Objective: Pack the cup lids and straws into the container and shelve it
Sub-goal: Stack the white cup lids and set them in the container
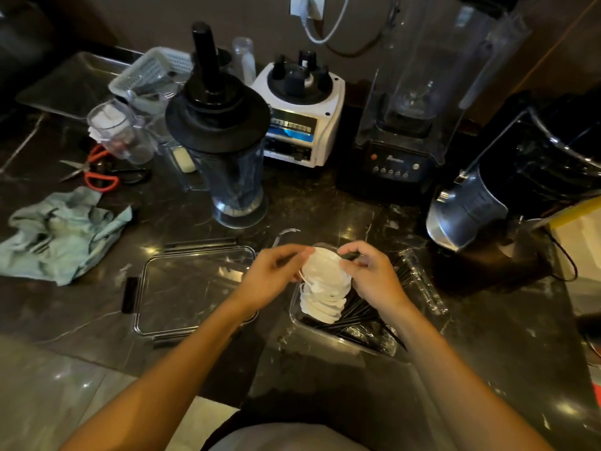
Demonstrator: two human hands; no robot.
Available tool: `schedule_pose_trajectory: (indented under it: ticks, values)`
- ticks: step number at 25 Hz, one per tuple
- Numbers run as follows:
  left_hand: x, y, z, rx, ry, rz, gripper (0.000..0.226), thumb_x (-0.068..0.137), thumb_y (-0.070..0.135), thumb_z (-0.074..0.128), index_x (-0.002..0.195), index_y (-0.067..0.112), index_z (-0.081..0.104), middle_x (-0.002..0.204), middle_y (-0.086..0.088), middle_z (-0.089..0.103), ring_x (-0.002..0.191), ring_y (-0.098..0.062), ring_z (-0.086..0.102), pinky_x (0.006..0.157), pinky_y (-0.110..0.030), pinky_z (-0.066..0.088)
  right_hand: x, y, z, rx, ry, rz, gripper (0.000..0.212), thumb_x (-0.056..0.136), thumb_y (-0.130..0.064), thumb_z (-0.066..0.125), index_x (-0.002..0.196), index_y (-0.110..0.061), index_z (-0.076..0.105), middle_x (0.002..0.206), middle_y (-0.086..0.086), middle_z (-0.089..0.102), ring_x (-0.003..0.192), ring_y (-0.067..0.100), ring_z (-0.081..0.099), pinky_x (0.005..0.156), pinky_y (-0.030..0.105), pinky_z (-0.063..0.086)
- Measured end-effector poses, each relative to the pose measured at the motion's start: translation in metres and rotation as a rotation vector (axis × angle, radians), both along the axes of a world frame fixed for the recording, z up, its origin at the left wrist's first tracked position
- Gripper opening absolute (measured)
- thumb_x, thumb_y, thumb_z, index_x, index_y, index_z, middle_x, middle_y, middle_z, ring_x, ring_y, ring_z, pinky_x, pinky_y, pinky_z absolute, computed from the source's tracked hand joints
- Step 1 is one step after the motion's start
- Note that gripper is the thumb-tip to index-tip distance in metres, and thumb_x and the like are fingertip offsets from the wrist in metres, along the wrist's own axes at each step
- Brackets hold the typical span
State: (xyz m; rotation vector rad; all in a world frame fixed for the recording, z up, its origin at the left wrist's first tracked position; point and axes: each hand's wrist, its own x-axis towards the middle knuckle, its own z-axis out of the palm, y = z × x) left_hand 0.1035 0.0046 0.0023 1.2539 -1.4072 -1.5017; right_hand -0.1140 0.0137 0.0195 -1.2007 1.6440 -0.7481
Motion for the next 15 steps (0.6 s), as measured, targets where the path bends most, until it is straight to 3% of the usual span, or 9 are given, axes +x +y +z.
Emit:
schedule_pose_trajectory:
  ticks: [3,5,8,10,13,15]
  values:
    - [0.015,0.004,0.001,0.125,0.145,0.020,0.034,0.091,0.018,0.052,0.117,0.011,0.073,0.098,-0.027,0.071,0.084,-0.023,0.068,0.075,-0.033,0.054,0.005,-0.001,0.002,0.224,-0.346,-0.073,0.017,0.098,-0.003,0.060,0.103,-0.008,0.076,0.068,0.005,0.057,0.046,0.011,0.041,0.042,0.023,0.031]
    - [0.019,0.007,0.000,0.083,0.073,-0.011,0.026,0.094,0.003,0.061,0.117,0.009,0.071,0.090,-0.027,0.067,0.078,-0.018,0.065,0.070,-0.024,0.052,0.007,-0.002,0.005,0.338,-0.461,-0.076,0.019,0.101,-0.005,0.057,0.099,-0.003,0.075,0.063,0.004,0.055,0.046,0.010,0.039,0.041,0.021,0.030]
    - [0.020,0.011,-0.004,0.030,0.007,-0.038,0.018,0.092,0.008,0.072,0.109,0.004,0.073,0.079,-0.009,0.068,0.071,-0.010,0.060,0.065,-0.016,0.048,0.008,0.001,0.006,0.387,-0.478,-0.043,0.031,0.106,-0.014,0.049,0.083,-0.005,0.067,0.066,0.006,0.054,0.048,0.010,0.039,0.042,0.020,0.034]
    - [0.020,0.012,-0.006,0.068,0.031,-0.042,0.021,0.091,0.016,0.074,0.105,-0.001,0.073,0.075,0.004,0.070,0.069,-0.007,0.062,0.067,-0.018,0.050,0.009,0.004,0.005,0.381,-0.438,-0.038,0.036,0.108,-0.023,0.049,0.083,-0.004,0.066,0.067,0.007,0.055,0.049,0.012,0.038,0.045,0.022,0.033]
    - [0.022,0.013,-0.009,0.133,0.074,-0.040,0.038,0.085,0.032,0.075,0.105,0.000,0.073,0.093,-0.011,0.078,0.087,-0.020,0.073,0.084,-0.034,0.059,0.011,0.010,-0.002,0.330,-0.332,-0.057,0.053,0.108,-0.045,0.047,0.104,0.003,0.068,0.073,0.010,0.060,0.048,0.014,0.042,0.052,0.029,0.036]
    - [0.024,0.014,-0.009,0.131,0.079,-0.020,0.041,0.083,0.033,0.073,0.107,0.000,0.073,0.096,-0.022,0.076,0.087,-0.023,0.073,0.082,-0.034,0.057,0.016,0.012,-0.003,0.275,-0.298,-0.039,0.053,0.107,-0.051,0.046,0.110,-0.004,0.071,0.069,0.007,0.059,0.049,0.013,0.047,0.053,0.028,0.041]
